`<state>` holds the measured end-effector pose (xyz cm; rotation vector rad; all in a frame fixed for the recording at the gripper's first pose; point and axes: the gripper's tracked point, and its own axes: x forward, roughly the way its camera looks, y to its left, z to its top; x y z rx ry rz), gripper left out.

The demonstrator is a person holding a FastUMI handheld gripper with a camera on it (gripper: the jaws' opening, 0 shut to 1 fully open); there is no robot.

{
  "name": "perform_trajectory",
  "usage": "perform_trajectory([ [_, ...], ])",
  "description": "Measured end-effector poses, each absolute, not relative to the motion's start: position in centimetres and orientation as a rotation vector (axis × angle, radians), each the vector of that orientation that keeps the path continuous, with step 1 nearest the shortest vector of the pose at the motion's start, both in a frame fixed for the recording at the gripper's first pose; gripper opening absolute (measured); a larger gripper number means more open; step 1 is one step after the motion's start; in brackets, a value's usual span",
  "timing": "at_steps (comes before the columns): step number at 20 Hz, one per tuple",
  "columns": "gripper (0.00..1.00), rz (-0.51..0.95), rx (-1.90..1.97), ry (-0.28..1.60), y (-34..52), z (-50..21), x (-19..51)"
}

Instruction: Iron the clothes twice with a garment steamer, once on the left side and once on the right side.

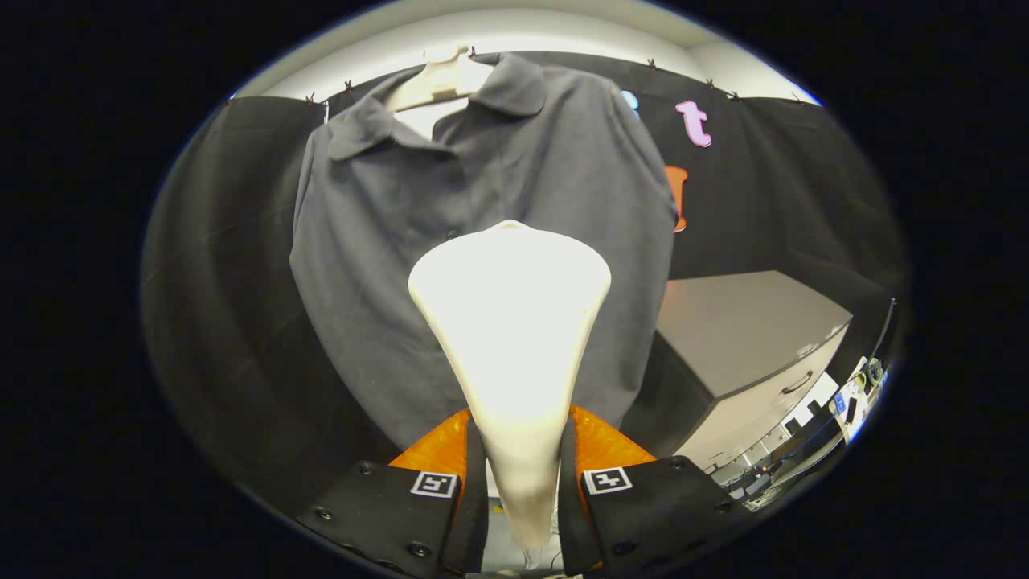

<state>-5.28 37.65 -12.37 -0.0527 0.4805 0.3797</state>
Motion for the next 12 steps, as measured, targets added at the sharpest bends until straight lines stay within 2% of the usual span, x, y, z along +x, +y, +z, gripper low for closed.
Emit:
perform_trajectory([
  [3,0.43,0.357,-0.032,0.397,34.8,-7.1,-5.3],
  [12,0.43,0.333,0.015,0.205,27.4,2.8,-6.2],
])
